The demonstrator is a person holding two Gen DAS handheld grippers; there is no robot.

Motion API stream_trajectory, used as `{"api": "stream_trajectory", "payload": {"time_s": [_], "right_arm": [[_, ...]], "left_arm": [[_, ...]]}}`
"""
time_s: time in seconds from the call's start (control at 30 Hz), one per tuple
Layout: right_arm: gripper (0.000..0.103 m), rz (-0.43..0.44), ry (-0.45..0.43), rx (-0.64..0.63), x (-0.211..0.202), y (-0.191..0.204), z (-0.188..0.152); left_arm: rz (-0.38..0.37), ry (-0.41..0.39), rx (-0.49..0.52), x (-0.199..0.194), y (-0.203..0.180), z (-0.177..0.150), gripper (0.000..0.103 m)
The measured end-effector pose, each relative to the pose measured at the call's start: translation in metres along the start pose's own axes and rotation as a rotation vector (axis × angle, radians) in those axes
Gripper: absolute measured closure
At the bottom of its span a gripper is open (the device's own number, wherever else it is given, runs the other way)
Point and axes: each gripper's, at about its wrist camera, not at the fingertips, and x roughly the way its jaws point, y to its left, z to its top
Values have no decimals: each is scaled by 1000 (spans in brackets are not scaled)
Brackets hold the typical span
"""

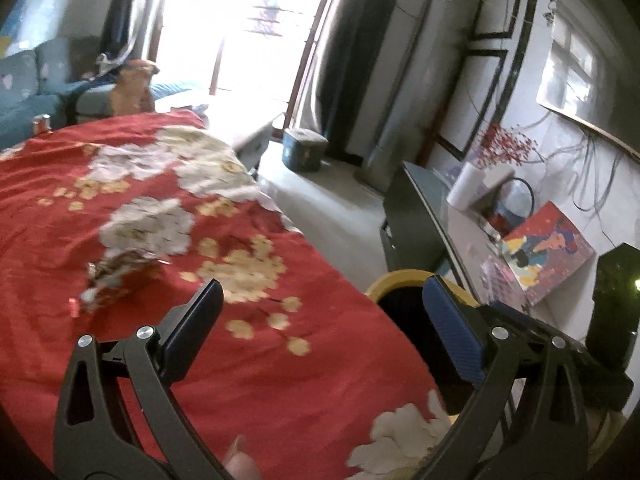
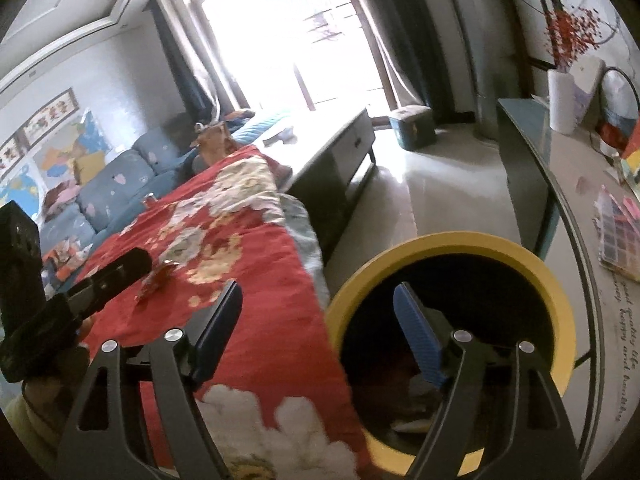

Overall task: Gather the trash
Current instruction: 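Move both open tools back over the silver-red wrappers on the bed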

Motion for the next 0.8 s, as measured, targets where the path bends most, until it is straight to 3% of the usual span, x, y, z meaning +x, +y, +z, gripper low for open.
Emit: {"api": "stream_trajectory", "payload": {"time_s": [0.4,0.8], "right_arm": [[19,68,15,-105,11,59,-9],[19,136,65,-186,38,117,-17]], "left_arm": [[132,-84,-45,-32,53,6,11],[210,-109,-125,-54,109,10,11]]}}
